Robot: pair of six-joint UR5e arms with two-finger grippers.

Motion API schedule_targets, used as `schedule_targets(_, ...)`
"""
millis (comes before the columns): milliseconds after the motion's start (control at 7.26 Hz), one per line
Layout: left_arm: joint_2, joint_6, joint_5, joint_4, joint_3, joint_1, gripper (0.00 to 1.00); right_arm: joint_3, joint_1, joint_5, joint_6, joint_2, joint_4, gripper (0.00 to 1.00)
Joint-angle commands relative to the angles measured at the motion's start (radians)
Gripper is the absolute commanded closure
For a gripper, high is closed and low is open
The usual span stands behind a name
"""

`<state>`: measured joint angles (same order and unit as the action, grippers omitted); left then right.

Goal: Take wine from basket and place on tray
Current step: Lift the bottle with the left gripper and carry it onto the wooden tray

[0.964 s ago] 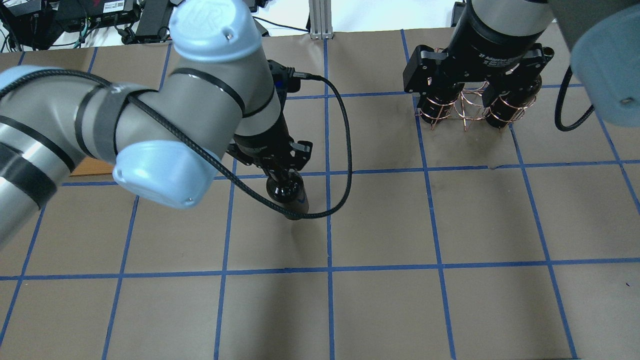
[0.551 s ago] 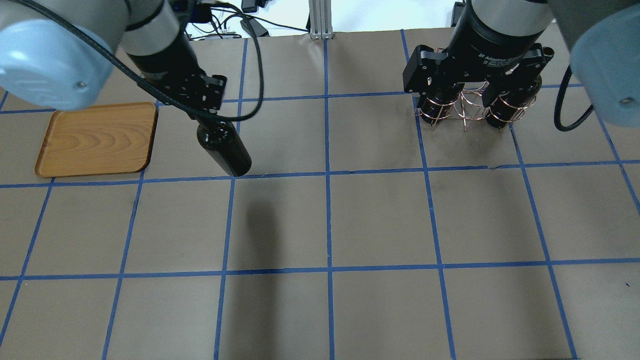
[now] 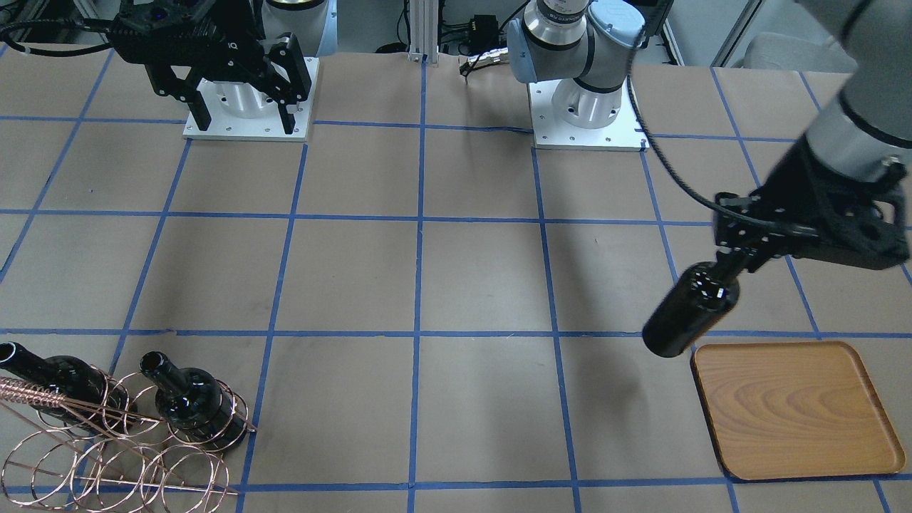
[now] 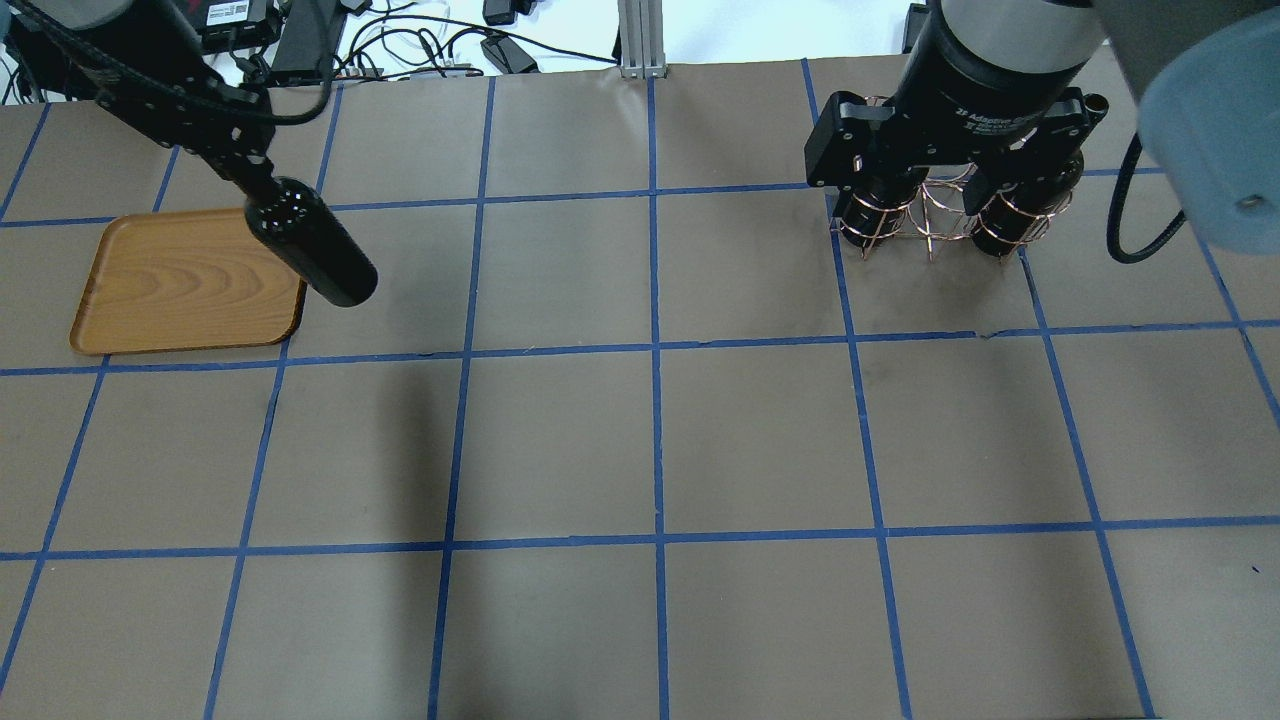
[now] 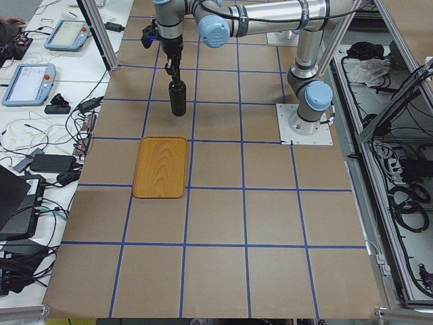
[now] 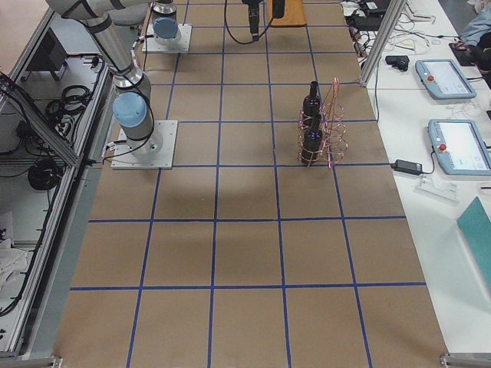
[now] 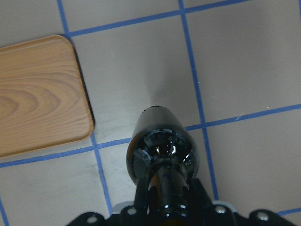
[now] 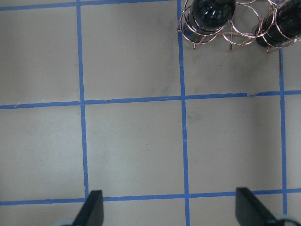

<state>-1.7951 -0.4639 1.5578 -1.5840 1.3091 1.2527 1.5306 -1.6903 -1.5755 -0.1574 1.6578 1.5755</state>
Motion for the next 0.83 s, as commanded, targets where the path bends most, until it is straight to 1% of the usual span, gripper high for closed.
schedule_targets(0,-0.103,-0.105,0.001,0.010,-0.088,-0.128,1.00,0.000,0.000,0.000,-0.001,0.000,0.000,0.00)
schedule_targets(138,-0.151,-0.114,0.001,0.048,-0.121,-0.140,1.00,0.000,0.000,0.000,0.001,0.000,0.000,0.00)
schedule_targets(275,-0.189,-0.116,0.001,0.053,-0.146,-0.150,1.00,0.000,0.000,0.000,0.001,0.000,0.000,0.00)
schedule_targets(551,-0.234,-0.151,-0.001,0.070,-0.156,-0.194,1.00,0.000,0.000,0.000,0.001,0.000,0.000,0.00)
schedule_targets(688,-0.249,-0.151,0.001,0.099,-0.156,-0.197,1.00,0.000,0.000,0.000,0.001,0.000,0.000,0.00)
